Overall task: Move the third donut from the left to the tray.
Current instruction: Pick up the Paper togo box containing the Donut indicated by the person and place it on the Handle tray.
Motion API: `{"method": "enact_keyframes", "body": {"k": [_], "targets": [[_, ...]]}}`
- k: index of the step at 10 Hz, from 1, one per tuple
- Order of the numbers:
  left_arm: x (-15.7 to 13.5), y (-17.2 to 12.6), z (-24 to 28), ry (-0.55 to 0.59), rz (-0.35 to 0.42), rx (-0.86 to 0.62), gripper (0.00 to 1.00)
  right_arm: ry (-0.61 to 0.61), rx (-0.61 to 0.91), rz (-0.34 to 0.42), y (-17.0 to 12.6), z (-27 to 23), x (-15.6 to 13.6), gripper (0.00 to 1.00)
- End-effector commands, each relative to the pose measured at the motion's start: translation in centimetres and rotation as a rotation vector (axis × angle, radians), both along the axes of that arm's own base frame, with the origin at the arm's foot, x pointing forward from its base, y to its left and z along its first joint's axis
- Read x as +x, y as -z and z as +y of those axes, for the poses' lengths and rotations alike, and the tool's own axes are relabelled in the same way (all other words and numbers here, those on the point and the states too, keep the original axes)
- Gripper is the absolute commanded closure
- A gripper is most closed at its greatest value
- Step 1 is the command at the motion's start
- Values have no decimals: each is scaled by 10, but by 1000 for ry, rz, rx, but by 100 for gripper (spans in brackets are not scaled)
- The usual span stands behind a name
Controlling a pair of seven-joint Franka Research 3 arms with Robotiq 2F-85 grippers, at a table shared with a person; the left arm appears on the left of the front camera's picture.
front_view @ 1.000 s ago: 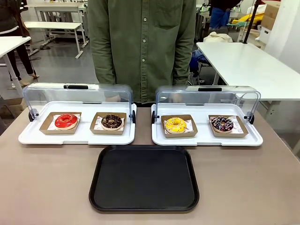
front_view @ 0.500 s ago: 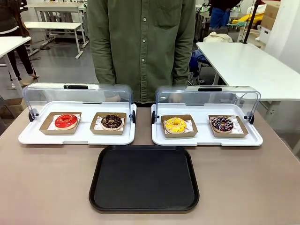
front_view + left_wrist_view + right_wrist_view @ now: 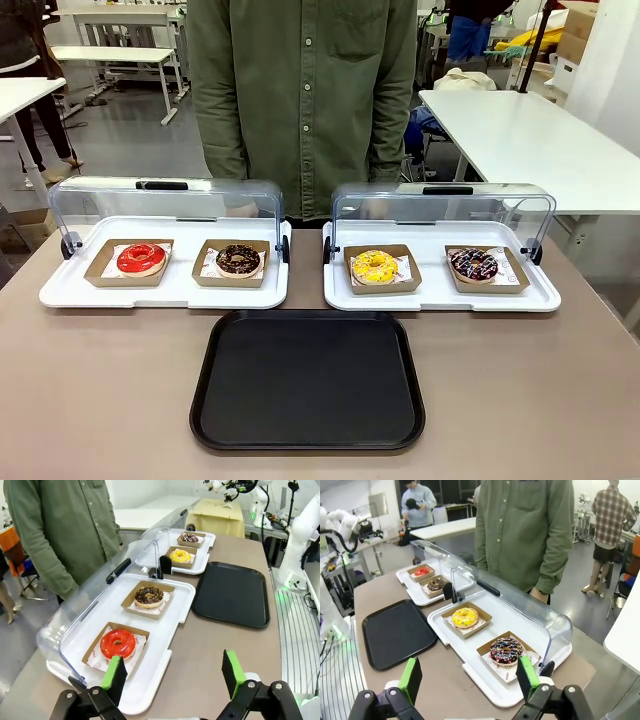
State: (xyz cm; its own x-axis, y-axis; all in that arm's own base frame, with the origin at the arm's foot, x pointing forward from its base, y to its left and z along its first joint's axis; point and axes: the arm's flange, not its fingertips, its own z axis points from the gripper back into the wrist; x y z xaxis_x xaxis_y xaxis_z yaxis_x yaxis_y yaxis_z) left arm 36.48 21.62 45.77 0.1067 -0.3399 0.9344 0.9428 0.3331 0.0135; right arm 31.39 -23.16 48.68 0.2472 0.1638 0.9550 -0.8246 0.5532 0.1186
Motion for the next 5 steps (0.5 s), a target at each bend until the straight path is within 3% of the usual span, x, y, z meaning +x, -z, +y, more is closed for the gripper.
{"method": "enact_keyframes", "body": {"k": [1, 5], "targets": [[-2, -2, 0, 0, -6, -1, 0, -6, 7, -24, -1, -1, 1, 0], [-2, -2, 0, 0, -6, -1, 0, -6, 7, -24, -1, -1, 1, 0]]}}
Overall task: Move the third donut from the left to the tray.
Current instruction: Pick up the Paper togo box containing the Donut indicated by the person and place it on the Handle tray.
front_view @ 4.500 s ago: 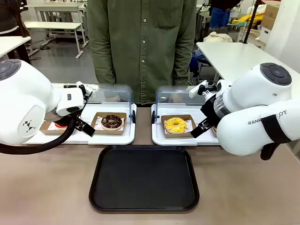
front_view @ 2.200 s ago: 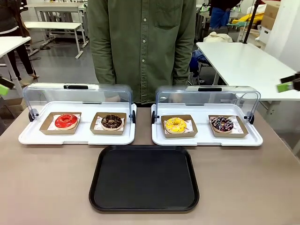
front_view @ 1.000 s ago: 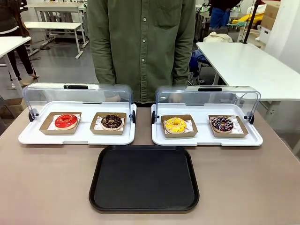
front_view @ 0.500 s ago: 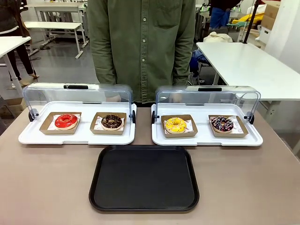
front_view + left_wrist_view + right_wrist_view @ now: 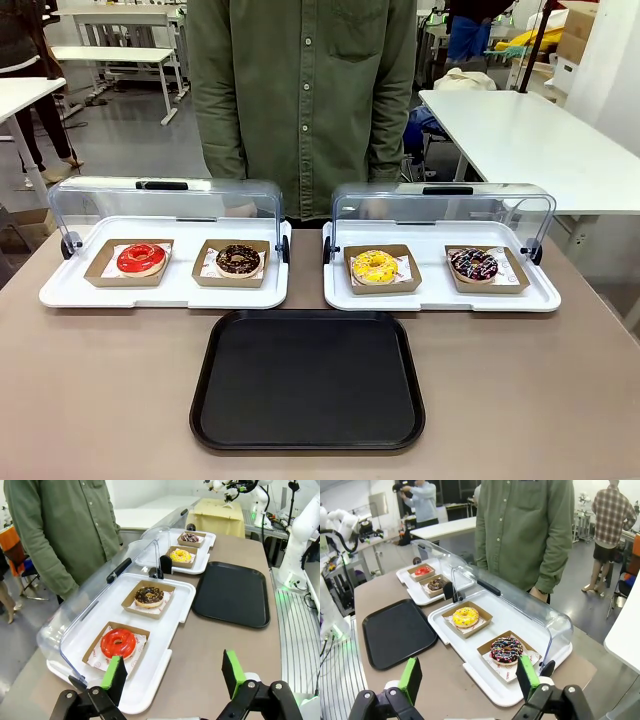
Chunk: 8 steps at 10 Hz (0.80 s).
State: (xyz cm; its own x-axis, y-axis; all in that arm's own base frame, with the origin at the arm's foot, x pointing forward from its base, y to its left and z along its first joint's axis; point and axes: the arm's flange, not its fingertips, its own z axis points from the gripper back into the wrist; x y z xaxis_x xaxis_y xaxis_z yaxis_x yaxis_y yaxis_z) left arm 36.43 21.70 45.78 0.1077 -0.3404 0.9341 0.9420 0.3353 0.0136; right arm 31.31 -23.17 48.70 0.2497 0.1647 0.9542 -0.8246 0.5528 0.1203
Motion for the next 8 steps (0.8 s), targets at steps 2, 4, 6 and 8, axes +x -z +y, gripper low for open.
{"method": "enact_keyframes", "body": {"k": [2, 4, 6, 8], "targets": [[-1, -2, -1, 3, -6, -2, 0, -5, 7, -26, -1, -1, 2, 0], [-1, -2, -1, 3, -6, -2, 0, -5, 7, -26, -1, -1, 2, 0], [-1, -2, -1, 3, -6, -2, 0, -5, 7, -26, -1, -1, 2, 0], [-1, -2, -1, 3, -6, -2, 0, -5, 7, -26, -1, -1, 2, 0]]}}
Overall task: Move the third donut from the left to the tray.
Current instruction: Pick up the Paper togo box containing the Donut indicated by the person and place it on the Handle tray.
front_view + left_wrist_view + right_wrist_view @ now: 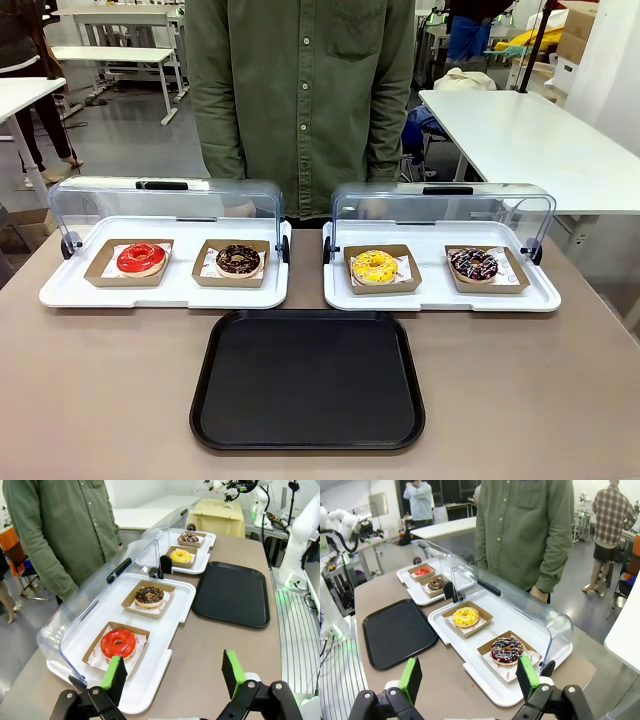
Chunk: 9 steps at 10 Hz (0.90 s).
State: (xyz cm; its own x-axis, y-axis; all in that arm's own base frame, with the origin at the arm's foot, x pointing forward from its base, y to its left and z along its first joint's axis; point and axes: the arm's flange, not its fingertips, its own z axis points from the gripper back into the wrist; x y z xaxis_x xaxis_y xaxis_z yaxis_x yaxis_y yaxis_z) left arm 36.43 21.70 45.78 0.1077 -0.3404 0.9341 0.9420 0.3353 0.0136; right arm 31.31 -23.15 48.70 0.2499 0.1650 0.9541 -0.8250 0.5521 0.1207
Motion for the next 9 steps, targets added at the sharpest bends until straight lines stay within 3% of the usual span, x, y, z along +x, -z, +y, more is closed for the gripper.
{"method": "enact_keyframes", "body": {"k": [1, 9], "targets": [[-1, -2, -1, 3, -6, -2, 0, -4, 7, -27, -1, -1, 2, 0], [-1, -2, -1, 3, -6, -2, 0, -4, 7, -27, -1, -1, 2, 0]]}}
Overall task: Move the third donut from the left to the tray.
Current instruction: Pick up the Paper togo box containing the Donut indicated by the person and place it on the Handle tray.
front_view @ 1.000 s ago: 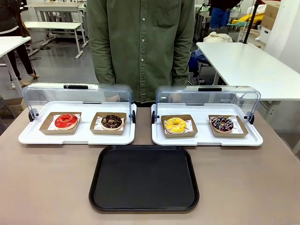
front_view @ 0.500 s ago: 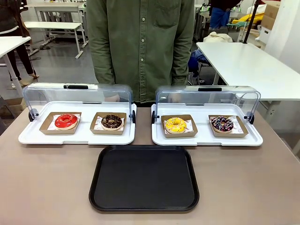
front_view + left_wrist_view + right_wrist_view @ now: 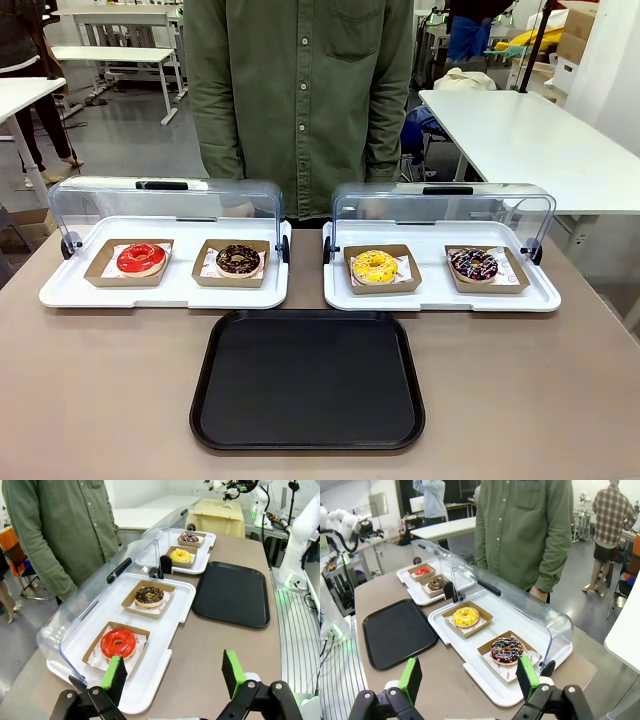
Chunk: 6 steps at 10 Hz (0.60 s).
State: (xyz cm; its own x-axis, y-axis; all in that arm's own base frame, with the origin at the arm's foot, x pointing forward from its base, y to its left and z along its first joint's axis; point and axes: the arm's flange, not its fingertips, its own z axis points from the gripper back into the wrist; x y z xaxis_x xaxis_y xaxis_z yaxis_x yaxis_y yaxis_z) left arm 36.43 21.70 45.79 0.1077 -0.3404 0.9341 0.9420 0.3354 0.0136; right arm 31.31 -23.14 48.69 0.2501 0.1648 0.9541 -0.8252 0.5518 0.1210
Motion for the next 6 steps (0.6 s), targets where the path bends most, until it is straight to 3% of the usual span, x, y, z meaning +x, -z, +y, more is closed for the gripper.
{"method": "enact_keyframes", "body": {"k": [1, 6], "targets": [[-1, -2, -1, 3, -6, -2, 0, -4, 7, -27, -1, -1, 2, 0], [-1, -2, -1, 3, -6, -2, 0, -4, 7, -27, -1, -1, 2, 0]]}}
